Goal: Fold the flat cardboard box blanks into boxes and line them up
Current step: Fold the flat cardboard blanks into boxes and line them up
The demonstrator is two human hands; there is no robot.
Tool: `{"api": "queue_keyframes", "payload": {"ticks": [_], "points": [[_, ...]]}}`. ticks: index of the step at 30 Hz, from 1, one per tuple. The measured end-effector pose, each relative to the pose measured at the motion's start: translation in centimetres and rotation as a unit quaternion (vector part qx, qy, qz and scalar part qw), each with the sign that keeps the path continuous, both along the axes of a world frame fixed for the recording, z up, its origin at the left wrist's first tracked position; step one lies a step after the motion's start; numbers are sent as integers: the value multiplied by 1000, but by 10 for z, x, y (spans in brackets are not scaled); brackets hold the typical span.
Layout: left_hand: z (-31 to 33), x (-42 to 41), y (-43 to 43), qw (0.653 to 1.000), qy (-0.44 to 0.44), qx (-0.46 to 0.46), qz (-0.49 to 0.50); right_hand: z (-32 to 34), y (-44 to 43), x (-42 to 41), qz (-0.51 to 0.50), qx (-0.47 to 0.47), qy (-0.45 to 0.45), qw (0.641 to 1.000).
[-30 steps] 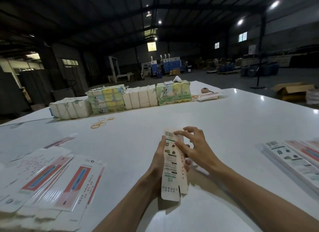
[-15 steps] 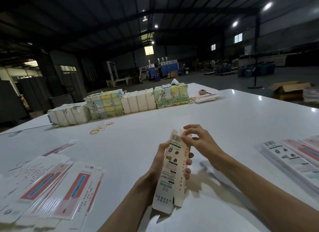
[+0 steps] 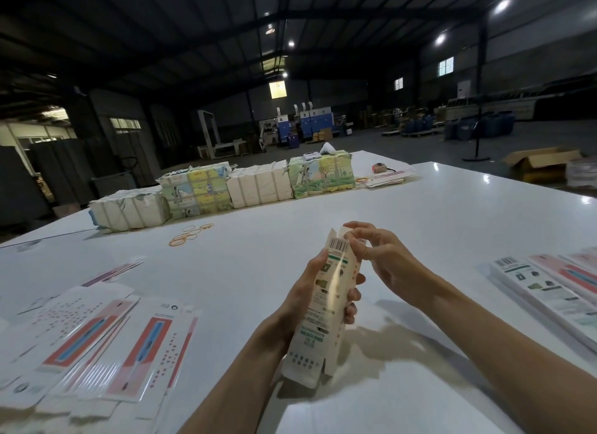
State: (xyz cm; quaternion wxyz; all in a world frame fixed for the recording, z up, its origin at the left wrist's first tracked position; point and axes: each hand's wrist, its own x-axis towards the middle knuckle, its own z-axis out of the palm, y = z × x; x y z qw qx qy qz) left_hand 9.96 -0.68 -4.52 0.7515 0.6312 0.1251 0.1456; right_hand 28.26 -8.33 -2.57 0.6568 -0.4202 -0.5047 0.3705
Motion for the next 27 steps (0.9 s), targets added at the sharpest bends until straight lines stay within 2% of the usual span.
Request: {"api": "queue_keyframes", "payload": {"ticks": [3,7,10,16,27], "points": [[-4,0,1,996,2,51,77,-1,2,-1,7,17,26,999],[-13,-2,0,979,-18,64,190,-13,5,-5,-119,31,-90,988],[-15,-2,6,958,-78,74,264,-20,5,-15,-141,16,-108,984],[-14,4,0,948,-113,149,258,-22,5,-33,-83,18,-121,989],[-11,5,-9,970,-71,155,173,-24,3,-19,-14,1,-83,996]]}}
